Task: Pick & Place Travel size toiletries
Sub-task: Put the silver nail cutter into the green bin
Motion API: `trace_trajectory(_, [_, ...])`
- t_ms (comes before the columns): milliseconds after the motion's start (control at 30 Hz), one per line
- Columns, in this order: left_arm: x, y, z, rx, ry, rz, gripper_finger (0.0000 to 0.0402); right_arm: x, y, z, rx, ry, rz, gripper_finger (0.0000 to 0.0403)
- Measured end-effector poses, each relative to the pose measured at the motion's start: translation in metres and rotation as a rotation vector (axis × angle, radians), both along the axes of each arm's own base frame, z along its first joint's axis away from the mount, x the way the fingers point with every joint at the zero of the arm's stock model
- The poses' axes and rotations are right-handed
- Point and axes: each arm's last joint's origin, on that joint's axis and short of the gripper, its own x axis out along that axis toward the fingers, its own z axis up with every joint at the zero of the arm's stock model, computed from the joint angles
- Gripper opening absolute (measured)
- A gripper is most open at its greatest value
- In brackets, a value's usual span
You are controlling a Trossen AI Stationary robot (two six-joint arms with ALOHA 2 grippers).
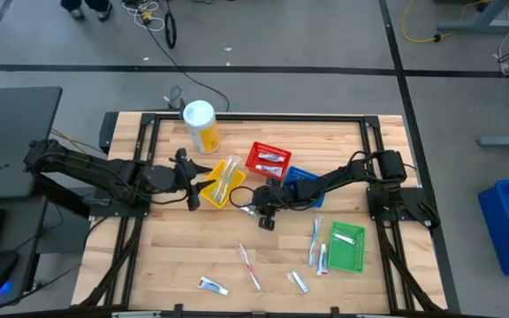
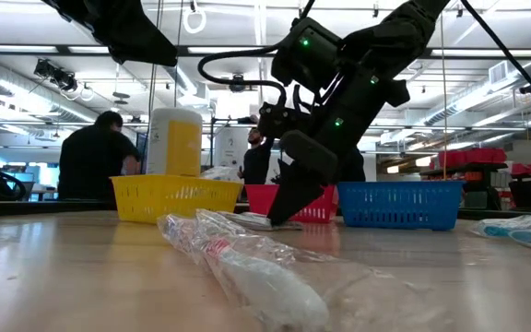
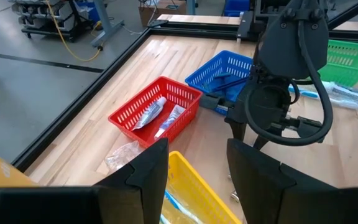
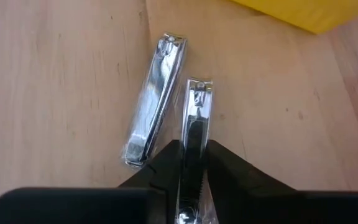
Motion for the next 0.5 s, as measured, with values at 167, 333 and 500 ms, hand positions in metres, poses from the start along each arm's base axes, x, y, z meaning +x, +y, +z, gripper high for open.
trace_trajectory(167, [0.000,0.000,0.000,-0.004,-0.001,0.001,0.0171,0.000,0.001,0.002,-0.009,-0.005,0.024,0.0076])
trace_trajectory(333, [0.000,-0.001,0.000,-0.028,-0.001,-0.028,0.0171,-0.006,0.007,0.016,0.011,-0.001,0.061,0.0076])
trace_trajectory(500, [0.000,-0.002,0.000,-0.042,0.002,-0.057,0.0171,-0.015,0.018,0.049,0.051,-0.058,0.097,0.0074])
